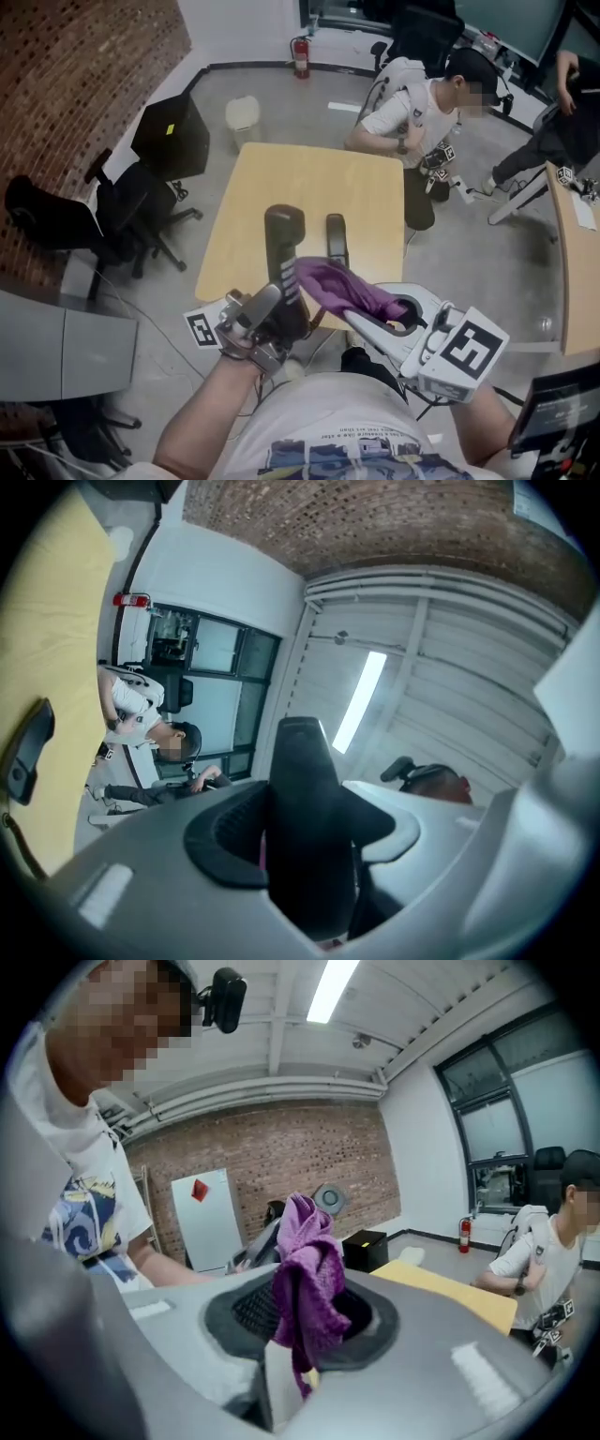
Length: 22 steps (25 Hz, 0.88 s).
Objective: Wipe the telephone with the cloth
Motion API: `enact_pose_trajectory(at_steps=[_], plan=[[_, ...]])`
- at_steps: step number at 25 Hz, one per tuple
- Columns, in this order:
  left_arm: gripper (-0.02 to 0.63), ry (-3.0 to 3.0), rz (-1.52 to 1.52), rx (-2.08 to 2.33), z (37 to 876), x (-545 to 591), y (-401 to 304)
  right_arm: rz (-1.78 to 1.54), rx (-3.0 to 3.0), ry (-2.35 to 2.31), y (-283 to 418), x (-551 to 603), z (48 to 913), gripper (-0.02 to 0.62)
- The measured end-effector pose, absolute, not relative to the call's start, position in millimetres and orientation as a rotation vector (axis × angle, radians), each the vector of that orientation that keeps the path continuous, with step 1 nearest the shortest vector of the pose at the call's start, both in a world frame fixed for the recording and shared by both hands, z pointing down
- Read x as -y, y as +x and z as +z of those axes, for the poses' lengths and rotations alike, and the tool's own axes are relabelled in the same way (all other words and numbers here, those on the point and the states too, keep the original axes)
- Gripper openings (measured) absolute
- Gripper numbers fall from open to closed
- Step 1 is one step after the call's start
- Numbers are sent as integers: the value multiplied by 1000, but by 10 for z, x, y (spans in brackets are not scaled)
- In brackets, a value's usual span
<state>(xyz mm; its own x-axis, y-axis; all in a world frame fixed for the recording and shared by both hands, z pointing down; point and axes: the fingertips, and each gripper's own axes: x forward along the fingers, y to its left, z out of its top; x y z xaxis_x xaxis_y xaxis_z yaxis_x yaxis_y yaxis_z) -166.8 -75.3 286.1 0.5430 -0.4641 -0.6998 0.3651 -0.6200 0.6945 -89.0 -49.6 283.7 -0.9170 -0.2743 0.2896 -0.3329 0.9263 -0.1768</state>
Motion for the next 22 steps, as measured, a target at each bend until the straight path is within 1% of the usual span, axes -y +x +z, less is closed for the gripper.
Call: enact_pose_trajectory(at_steps=[7,11,17,22], plan=[[256,1925,-1187,38,2855,690,-1660,343,2828,606,-930,977,2763,86],[256,1928,-1195,46,2791,662,-1593,360,2805,525,-972,810,2908,86],[256,1933,-1191,77,2833,738,-1681,334,2767,400,-1069,589,3097,86],[256,1936,-1194,80,2813,759,-1662,289,2726,284,-995,315,3208,86]])
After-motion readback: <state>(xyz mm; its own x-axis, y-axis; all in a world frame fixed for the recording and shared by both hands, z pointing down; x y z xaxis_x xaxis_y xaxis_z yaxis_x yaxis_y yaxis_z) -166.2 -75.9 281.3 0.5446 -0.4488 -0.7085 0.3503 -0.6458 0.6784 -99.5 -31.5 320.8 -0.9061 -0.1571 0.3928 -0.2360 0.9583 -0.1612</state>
